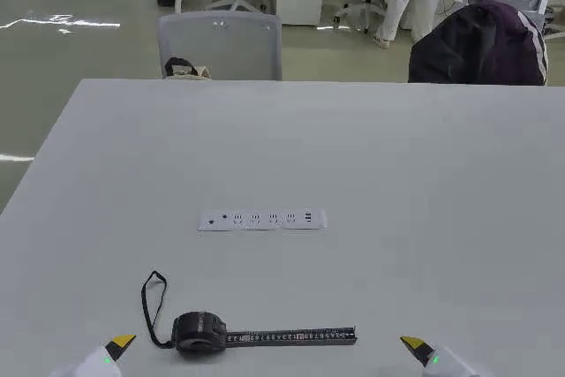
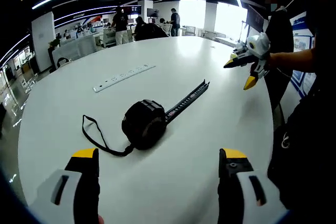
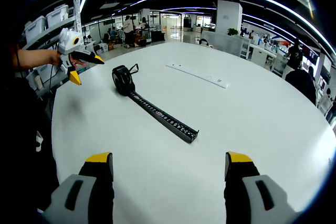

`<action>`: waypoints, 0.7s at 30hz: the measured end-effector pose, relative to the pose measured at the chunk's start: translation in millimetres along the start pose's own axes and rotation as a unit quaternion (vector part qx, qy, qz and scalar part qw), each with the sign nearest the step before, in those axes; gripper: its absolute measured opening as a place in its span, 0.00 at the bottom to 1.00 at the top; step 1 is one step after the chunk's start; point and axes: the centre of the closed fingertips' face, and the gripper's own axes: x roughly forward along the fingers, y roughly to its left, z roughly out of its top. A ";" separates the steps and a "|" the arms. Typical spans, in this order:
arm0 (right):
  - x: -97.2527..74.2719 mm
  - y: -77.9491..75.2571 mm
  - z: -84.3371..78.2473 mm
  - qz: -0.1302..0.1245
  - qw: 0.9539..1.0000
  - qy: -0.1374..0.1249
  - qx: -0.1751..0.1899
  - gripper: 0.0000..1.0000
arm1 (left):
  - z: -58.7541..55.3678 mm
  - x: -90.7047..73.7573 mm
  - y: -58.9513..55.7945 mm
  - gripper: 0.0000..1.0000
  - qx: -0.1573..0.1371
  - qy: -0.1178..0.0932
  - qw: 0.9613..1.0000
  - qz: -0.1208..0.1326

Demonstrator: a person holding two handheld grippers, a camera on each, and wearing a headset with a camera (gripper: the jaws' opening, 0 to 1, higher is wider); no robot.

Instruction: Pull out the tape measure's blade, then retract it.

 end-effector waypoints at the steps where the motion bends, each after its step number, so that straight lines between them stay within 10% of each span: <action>1: -3.3 2.8 0.3 -0.004 1.000 -0.001 0.001 0.90 | 0.7 -4.8 0.0 0.95 -0.006 -0.005 1.000 0.009; 21: -42.3 36.5 15.6 -0.028 0.999 -0.037 0.021 0.97 | 1.7 -46.0 -24.2 0.99 -0.029 -0.037 0.997 0.059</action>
